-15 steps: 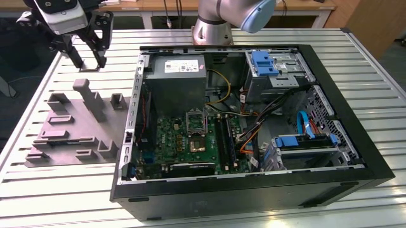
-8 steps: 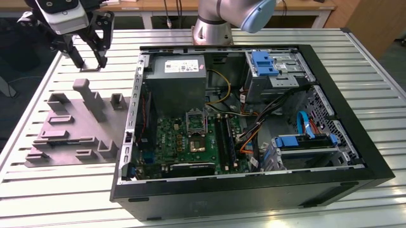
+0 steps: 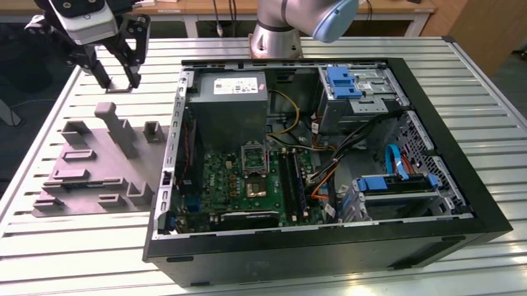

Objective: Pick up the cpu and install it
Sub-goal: 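Pick up the cpu and move it towards the insertion slot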

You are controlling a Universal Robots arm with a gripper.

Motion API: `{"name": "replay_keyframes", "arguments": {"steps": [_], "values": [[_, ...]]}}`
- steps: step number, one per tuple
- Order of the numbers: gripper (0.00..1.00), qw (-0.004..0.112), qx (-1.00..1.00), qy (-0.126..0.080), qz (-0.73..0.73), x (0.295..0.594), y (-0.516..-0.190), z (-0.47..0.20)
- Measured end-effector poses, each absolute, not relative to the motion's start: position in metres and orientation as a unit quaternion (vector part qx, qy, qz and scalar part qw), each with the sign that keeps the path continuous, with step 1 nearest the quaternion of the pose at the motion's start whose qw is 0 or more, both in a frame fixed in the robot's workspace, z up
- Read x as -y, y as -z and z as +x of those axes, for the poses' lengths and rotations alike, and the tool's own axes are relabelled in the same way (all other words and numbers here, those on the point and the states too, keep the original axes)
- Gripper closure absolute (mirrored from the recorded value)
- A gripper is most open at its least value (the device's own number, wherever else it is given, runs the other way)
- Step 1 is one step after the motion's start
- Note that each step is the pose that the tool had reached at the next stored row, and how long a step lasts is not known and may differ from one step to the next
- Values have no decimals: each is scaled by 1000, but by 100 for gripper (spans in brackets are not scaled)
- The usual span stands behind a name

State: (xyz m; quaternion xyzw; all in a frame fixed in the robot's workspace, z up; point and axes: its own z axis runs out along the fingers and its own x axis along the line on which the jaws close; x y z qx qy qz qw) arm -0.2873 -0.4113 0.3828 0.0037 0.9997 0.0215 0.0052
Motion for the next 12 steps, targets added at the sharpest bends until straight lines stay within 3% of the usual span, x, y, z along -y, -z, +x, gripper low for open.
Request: {"name": "replay_keyframes", "arguments": {"steps": [12], "values": [[53,5,-1000,-21,4,411,-383,-284]]}}
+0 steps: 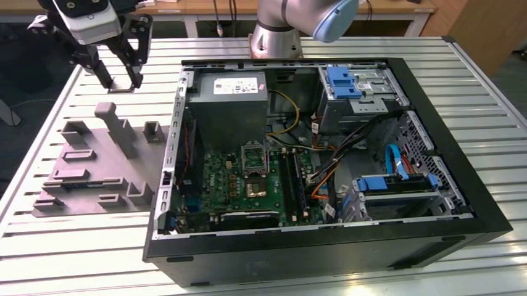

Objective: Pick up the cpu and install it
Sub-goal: 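Pick up the cpu and move it towards the insertion slot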

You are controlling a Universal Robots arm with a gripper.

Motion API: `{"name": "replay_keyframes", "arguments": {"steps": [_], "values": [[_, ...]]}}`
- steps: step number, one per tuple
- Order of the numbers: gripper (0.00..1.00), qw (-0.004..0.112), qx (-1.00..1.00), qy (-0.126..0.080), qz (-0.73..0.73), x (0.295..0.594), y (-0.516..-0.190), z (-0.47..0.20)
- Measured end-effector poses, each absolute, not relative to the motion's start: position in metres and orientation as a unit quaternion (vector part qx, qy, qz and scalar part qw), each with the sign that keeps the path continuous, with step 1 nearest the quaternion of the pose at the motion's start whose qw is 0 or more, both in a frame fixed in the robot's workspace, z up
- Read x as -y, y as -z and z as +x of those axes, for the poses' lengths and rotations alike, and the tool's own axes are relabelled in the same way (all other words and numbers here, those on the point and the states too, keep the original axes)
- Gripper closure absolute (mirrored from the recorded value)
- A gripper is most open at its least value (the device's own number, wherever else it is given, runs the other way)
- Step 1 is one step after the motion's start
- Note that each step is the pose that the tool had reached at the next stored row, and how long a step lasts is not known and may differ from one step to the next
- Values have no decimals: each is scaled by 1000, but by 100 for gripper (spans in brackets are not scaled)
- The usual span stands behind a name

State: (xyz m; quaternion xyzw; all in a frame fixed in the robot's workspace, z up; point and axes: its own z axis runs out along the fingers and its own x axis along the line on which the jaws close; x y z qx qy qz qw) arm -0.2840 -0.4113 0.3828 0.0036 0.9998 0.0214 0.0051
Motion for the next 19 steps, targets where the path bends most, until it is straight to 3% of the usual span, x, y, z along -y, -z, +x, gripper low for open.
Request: {"name": "replay_keyframes", "arguments": {"steps": [19], "values": [[53,5,-1000,-21,4,411,-383,-273]]}}
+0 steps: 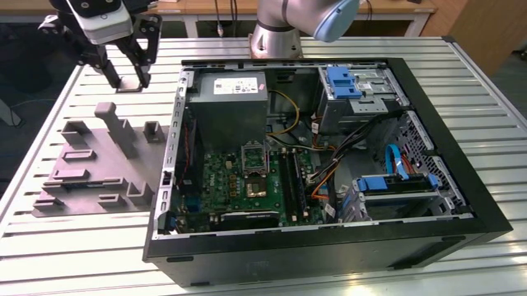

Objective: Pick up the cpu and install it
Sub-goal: 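Pick up the cpu and move it towards the insertion slot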

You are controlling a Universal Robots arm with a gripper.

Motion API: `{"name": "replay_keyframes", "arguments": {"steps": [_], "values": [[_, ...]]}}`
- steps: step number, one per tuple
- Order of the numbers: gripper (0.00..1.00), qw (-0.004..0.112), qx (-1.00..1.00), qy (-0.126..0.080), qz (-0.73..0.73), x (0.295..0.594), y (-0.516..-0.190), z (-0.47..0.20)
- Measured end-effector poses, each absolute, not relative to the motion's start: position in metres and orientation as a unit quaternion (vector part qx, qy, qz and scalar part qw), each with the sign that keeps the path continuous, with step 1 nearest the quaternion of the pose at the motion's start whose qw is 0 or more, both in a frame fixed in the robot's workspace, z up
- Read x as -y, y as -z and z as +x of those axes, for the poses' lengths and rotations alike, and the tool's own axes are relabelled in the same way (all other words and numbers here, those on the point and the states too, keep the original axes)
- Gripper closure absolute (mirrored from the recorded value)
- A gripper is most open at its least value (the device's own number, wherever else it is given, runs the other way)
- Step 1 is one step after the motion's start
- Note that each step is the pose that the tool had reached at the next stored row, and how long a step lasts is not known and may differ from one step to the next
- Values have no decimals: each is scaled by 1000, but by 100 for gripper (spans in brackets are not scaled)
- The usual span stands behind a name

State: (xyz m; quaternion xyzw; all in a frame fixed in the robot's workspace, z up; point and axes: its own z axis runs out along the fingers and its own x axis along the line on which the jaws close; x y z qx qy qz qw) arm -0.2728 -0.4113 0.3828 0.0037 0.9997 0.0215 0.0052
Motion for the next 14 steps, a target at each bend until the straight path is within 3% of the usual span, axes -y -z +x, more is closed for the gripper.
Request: {"name": "replay_keyframes", "arguments": {"steps": [14], "values": [[53,5,-1000,-21,4,411,-383,-266]]}}
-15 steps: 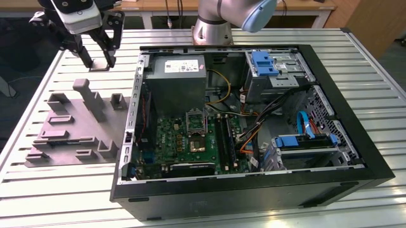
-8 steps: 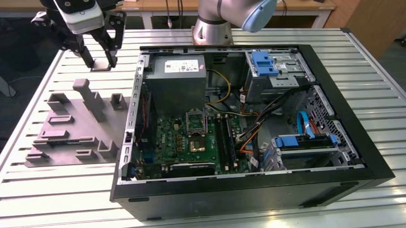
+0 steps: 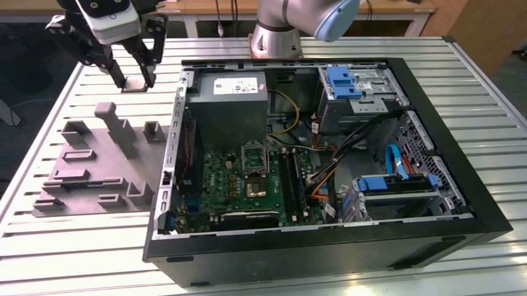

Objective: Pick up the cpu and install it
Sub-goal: 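Pick up the cpu and move it towards the insertion slot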

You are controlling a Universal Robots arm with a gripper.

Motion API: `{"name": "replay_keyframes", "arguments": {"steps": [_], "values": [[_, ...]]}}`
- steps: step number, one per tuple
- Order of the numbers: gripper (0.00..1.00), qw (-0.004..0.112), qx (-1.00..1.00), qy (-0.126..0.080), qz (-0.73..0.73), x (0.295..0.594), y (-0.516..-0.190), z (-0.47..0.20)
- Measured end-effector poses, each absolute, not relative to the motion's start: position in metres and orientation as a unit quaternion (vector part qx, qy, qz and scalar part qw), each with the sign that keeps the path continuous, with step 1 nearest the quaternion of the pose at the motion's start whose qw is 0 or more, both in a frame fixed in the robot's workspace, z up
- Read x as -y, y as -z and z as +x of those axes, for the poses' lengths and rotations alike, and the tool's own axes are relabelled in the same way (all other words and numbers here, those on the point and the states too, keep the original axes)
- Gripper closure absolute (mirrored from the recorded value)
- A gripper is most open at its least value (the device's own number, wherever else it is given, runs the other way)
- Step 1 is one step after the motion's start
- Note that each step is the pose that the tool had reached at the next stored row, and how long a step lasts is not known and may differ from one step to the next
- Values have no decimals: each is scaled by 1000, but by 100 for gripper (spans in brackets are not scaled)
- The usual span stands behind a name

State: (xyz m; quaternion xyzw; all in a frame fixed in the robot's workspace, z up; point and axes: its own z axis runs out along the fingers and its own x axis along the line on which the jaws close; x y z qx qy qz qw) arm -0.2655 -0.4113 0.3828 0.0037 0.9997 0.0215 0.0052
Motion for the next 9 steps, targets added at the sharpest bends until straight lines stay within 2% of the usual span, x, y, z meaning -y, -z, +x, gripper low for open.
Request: {"name": "replay_keyframes", "arguments": {"steps": [9], "values": [[53,5,-1000,-21,4,411,-383,-260]]}}
